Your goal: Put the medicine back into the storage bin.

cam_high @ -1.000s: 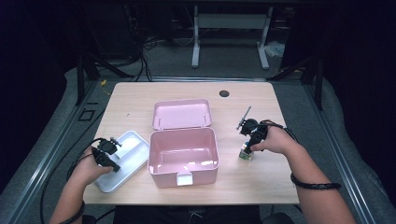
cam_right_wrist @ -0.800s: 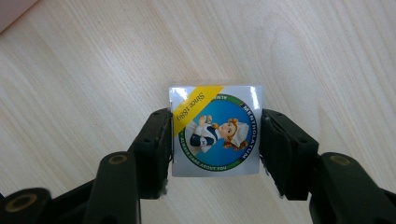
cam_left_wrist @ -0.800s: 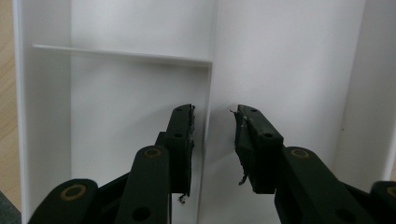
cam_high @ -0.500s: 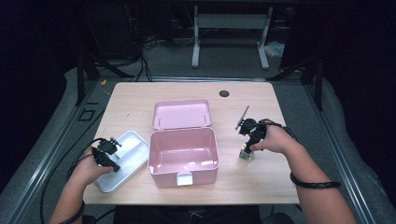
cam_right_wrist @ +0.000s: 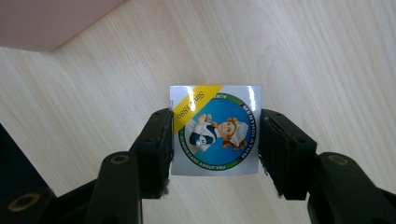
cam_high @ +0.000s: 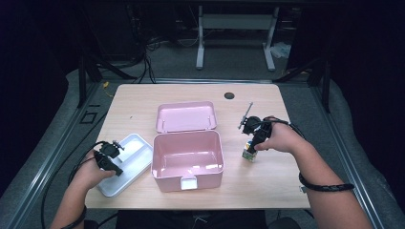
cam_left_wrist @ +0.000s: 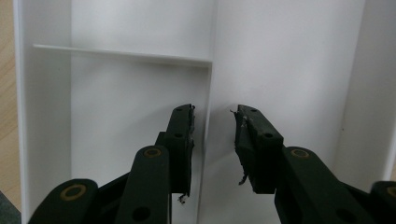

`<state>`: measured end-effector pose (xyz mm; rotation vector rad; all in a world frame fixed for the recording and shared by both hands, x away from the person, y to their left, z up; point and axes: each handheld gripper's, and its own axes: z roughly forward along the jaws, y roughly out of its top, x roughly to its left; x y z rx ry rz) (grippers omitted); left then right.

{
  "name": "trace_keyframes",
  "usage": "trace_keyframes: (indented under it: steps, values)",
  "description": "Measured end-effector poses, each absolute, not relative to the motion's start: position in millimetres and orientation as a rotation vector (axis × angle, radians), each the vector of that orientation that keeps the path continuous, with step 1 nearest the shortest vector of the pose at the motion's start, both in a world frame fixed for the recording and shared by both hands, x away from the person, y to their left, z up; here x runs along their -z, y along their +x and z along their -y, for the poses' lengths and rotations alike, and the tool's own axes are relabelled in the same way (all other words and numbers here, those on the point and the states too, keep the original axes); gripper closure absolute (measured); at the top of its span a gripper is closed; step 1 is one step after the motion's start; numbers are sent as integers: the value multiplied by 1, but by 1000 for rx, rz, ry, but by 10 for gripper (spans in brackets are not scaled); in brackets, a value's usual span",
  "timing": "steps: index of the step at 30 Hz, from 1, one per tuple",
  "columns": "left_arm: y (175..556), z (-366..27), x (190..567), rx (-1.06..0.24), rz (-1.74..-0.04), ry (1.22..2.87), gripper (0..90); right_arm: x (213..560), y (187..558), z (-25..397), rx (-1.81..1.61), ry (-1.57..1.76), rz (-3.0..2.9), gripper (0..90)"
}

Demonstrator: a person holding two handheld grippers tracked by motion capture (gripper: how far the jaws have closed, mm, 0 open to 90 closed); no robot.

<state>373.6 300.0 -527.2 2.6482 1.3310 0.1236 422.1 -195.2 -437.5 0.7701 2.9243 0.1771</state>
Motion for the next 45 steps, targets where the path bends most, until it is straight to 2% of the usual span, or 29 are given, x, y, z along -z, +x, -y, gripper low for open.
trace_keyframes:
  steps: [21,29,45]
  values:
    - [374,-300,527,-121,-1328,2650,665,380,417,162,-214,601,-2940,465]
    - [374,-300,527,-119,-1329,2649,665,353,403,152,-271,405,-3003,466]
    - [374,-300,527,-123,-1327,2654,665,332,390,106,-326,180,-3027,467]
